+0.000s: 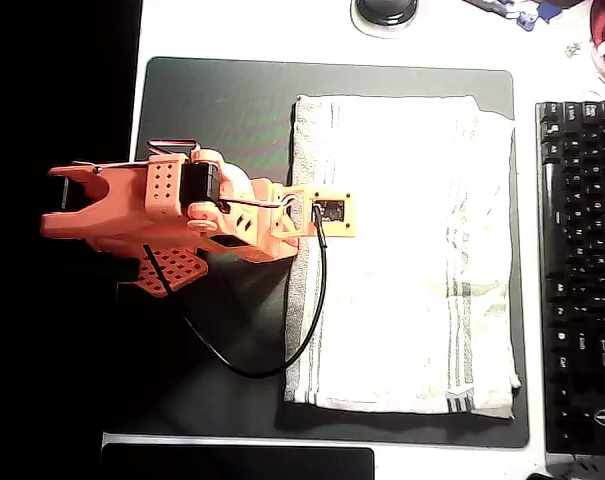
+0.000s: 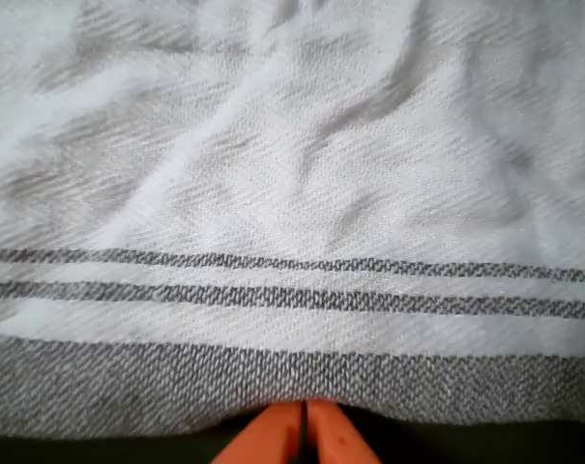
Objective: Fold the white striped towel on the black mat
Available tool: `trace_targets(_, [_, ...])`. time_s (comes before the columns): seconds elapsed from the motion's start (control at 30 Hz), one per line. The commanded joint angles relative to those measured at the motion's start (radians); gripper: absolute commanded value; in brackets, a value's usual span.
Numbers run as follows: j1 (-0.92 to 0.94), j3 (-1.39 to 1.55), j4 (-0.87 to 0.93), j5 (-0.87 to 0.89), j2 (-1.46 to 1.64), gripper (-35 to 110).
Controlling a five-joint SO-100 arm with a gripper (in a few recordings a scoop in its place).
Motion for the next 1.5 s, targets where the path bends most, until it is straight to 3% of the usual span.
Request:
trace_targets(0.0, [-0.020, 0.023, 0.003, 0.084, 0.023, 0])
trace_targets(0.57, [-0.018, 0.020, 0.006, 0.026, 0.023, 0])
trace_targets(0.93, [-0.087, -0.150, 0.017, 0.012, -0.052, 0])
trace_targets(1.33, [-0.264, -0.405, -0.049, -0.144, -0.506, 0])
trace_targets(1.47, [-0.373, -0.580, -0.083, -0.063, -0.730, 0])
